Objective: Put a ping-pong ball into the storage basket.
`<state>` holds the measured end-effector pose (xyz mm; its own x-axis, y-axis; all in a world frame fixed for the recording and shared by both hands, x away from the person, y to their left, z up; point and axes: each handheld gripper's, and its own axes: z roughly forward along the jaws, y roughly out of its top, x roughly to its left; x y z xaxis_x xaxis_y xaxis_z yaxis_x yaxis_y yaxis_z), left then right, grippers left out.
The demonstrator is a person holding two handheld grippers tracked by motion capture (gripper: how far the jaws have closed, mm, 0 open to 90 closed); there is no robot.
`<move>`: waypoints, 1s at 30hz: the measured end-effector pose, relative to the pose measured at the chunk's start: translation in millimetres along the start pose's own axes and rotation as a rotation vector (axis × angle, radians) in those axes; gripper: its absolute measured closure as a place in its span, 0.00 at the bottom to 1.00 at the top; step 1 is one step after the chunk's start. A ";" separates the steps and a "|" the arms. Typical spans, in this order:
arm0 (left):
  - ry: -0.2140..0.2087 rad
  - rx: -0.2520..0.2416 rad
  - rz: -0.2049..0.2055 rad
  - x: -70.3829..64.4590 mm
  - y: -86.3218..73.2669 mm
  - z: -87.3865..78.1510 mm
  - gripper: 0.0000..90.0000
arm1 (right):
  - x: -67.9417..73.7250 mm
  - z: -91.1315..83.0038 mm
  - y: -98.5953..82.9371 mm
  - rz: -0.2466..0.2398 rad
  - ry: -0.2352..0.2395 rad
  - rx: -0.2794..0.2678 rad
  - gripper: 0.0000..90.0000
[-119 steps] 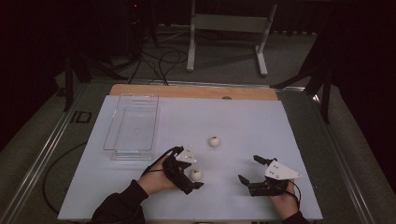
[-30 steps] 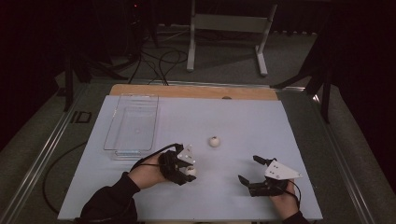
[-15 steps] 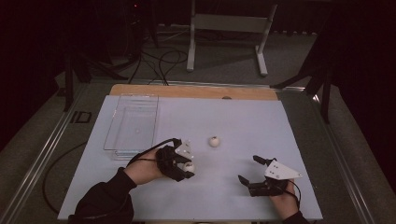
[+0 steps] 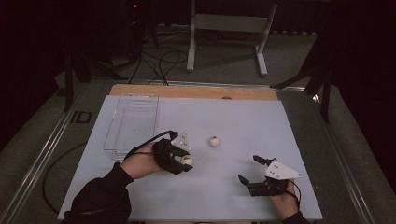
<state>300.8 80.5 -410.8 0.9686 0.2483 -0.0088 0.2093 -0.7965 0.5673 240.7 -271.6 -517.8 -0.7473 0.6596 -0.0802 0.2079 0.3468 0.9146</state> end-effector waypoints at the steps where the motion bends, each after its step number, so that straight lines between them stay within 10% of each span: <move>1: 0.004 -0.002 -0.005 1.1 0.8 -2.2 0.58 | -0.1 0.0 0.1 -0.004 -0.003 0.002 0.10; 30: 0.044 -0.033 -0.087 26.0 9.4 -41.6 0.58 | 1.4 -2.2 2.4 -0.010 -0.006 -0.021 0.10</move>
<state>322.5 102.5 -371.5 0.9401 0.3400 -0.0237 0.2871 -0.7526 0.5925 238.7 -271.4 -514.9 -0.7456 0.6601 -0.0915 0.1873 0.3394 0.9218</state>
